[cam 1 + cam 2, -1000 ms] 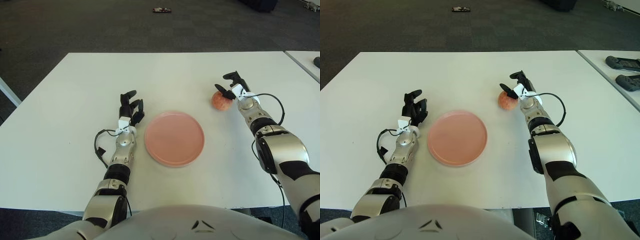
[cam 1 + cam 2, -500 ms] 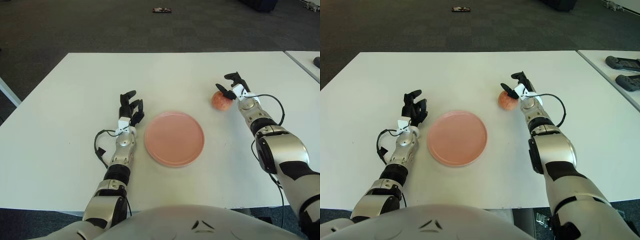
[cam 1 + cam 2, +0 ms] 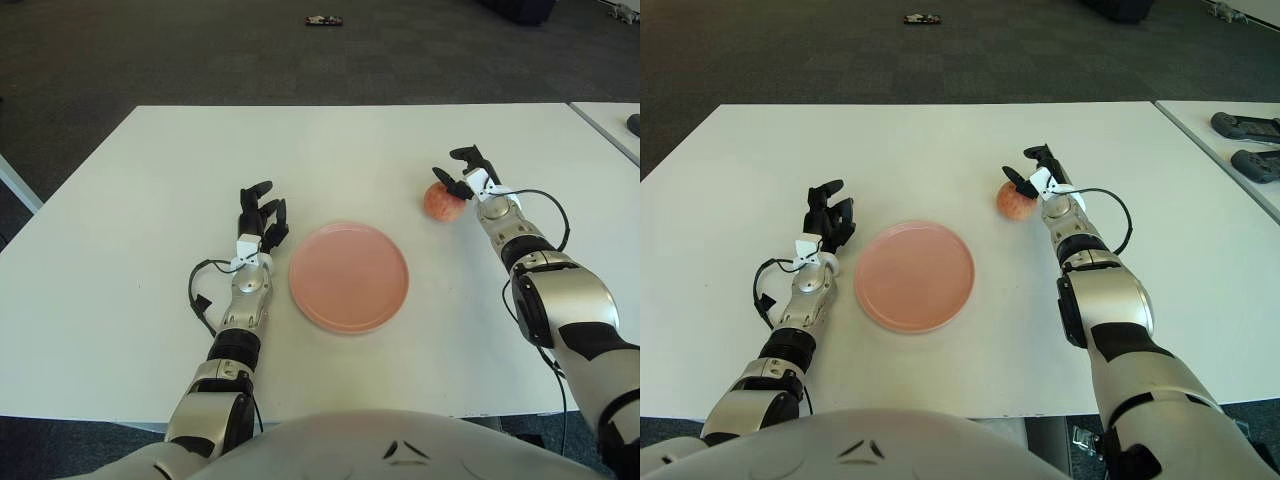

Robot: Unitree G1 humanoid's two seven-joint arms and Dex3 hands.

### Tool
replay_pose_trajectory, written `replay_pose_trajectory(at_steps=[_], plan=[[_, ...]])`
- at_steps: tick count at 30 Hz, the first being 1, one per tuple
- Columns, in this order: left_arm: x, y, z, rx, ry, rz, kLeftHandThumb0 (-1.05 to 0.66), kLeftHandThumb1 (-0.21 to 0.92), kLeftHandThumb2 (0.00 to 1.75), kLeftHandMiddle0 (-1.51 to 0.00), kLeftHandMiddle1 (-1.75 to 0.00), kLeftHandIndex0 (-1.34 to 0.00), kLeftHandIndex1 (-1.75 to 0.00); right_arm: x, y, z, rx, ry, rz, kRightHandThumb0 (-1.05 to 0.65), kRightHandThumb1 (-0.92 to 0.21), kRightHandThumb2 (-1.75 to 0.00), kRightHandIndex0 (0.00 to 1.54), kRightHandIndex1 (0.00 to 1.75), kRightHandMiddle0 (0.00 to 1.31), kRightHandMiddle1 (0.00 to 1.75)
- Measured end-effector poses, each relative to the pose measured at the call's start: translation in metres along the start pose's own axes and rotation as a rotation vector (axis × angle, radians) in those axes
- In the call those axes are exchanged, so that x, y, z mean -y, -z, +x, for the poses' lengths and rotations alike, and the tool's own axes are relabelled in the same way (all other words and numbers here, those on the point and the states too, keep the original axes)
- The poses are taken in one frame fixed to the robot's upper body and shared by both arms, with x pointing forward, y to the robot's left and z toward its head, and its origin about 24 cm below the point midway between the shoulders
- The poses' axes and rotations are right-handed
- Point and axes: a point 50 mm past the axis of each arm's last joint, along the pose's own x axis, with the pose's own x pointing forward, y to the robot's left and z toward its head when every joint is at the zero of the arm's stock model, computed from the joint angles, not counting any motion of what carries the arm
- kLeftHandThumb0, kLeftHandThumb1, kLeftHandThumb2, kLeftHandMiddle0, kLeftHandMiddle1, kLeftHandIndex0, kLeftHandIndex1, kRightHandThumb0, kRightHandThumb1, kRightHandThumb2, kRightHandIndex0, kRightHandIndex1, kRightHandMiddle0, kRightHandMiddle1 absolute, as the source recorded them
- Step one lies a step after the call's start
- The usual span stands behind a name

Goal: Put the apple into the plate.

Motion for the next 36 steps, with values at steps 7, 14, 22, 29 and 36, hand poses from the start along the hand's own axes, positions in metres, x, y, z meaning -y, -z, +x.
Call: replay_pose_trajectory(at_steps=[7, 14, 22, 29, 36], plan=[[-0.0001, 0.0001, 0.0000, 0.000, 0.000, 0.000, -0.76, 0.92, 0.52, -0.32, -0.81, -0.08, -1.22, -0.0002, 0.0003, -0.0002, 0.000, -0.002, -0.003, -0.84, -0.92, -0.37, 0.00, 0.81, 0.00, 0.78], [-0.0001, 0.0001, 0.0000, 0.000, 0.000, 0.000, -0.76, 0.92, 0.52, -0.31, -0.79, -0.07, -1.22, -0.0011, 0.0006, -0.0008, 0.010, -0.005, -0.008, -0.82, -0.92, -0.38, 0.00, 0.81, 0.00, 0.80], [-0.0002, 0.0002, 0.0000, -0.001, -0.001, 0.000, -0.76, 0.92, 0.51, -0.31, -0.80, -0.07, -1.22, -0.0029, 0.0008, -0.0023, 0.036, -0.013, -0.007, -0.86, -0.92, -0.39, 0.00, 0.82, 0.00, 0.79], [-0.0002, 0.0004, 0.0000, -0.001, -0.001, 0.000, -0.75, 0.92, 0.51, -0.31, -0.80, -0.07, -1.22, -0.0044, 0.0007, -0.0032, 0.054, -0.039, -0.005, -0.92, -0.92, -0.44, 0.00, 0.79, 0.00, 0.76], [-0.0002, 0.0004, 0.0000, -0.001, -0.001, 0.000, -0.74, 0.92, 0.51, -0.31, -0.79, -0.07, -1.21, -0.0060, 0.0008, -0.0044, 0.076, -0.081, 0.001, -0.98, -0.92, -0.48, 0.00, 0.67, 0.00, 0.65]])
